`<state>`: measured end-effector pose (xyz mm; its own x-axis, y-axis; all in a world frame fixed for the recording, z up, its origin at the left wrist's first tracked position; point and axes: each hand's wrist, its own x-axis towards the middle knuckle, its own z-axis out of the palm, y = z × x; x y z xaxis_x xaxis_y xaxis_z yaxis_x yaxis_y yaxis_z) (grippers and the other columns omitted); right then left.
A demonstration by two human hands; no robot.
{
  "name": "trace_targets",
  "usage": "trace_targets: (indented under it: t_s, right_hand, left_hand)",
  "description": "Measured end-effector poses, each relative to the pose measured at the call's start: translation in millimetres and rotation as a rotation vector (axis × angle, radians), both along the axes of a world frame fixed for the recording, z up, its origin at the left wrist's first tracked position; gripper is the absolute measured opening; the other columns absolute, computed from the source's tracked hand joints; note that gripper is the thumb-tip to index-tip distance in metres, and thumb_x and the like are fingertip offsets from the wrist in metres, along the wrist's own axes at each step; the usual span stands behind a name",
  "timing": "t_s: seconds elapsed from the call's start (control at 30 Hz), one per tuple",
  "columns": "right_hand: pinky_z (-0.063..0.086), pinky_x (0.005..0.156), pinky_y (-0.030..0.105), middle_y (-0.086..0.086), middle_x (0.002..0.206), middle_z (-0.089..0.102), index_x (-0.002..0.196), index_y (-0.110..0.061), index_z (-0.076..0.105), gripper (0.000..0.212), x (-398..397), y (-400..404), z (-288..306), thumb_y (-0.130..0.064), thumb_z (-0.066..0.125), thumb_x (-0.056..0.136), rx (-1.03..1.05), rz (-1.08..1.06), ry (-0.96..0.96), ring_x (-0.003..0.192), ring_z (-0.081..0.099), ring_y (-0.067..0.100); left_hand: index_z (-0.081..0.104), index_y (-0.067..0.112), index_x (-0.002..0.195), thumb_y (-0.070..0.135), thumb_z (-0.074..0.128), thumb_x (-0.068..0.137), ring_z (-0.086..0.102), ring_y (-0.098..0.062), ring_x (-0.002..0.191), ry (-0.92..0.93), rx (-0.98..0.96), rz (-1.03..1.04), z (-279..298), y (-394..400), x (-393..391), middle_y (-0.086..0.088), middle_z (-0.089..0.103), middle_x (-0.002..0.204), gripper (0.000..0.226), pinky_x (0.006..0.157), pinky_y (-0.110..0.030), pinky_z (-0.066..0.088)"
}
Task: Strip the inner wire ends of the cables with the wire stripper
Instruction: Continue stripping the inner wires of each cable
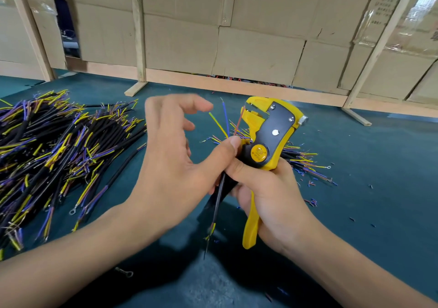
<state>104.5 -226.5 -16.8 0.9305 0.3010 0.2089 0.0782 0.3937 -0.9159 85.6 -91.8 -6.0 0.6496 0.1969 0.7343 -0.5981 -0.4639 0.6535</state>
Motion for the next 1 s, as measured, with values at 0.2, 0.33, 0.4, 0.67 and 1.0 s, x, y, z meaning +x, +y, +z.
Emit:
trace_targets:
  t_s: [0.2,0.33,0.4,0.67,1.0]
  right_hand:
    - [0.051,0.085,0.07,0.008,0.072,0.063,0.076,-0.012,0.073,0.004,1.2,0.4,-1.0,-0.016,0.075,0.074,-0.089,-0.089,-0.055,0.072,0.057,0.028]
    - [0.051,0.083,0.071,0.007,0.071,0.065,0.078,-0.008,0.071,0.009,0.7,1.6,-1.8,-0.015,0.076,0.074,-0.108,-0.1,-0.087,0.071,0.059,0.028]
    - [0.054,0.079,0.067,0.008,0.071,0.066,0.08,-0.004,0.071,0.012,2.1,0.7,-1.9,-0.013,0.077,0.074,-0.113,-0.084,-0.086,0.069,0.061,0.028]
    - [0.055,0.06,0.049,0.017,0.067,0.055,0.073,-0.003,0.066,0.006,11.9,-22.1,17.9,-0.007,0.067,0.078,-0.018,0.158,0.063,0.058,0.057,0.032]
    - [0.055,0.063,0.05,0.017,0.066,0.055,0.077,0.001,0.067,0.019,6.7,-22.2,12.0,-0.017,0.066,0.086,-0.125,0.486,0.043,0.059,0.06,0.033]
  left_hand:
    - [0.074,0.046,0.095,0.045,0.074,0.076,0.047,-0.005,0.09,0.186,-0.027,-0.089,3.2,3.8,5.0,0.01,0.047,0.095,0.018,0.07,-0.02,0.04]
    - [0.08,0.026,0.09,0.025,0.079,0.082,0.064,-0.021,0.08,0.248,-0.199,-0.28,7.9,2.8,5.0,-0.009,0.07,0.092,0.008,0.065,-0.028,0.052]
    - [0.079,0.014,0.085,0.02,0.076,0.081,0.059,-0.043,0.068,0.283,-0.308,-0.402,8.1,0.9,4.4,-0.016,0.071,0.085,0.007,0.06,-0.037,0.054]
    - [0.068,0.017,0.084,0.018,0.07,0.086,0.058,-0.023,0.058,0.24,-0.422,-0.423,7.8,14.4,14.7,0.0,0.07,0.075,0.003,0.052,-0.028,0.047]
    - [0.068,0.03,0.094,0.016,0.064,0.093,0.062,-0.016,0.062,-0.017,0.095,-0.101,7.5,34.9,24.4,0.007,0.06,0.096,0.015,0.065,-0.043,0.053]
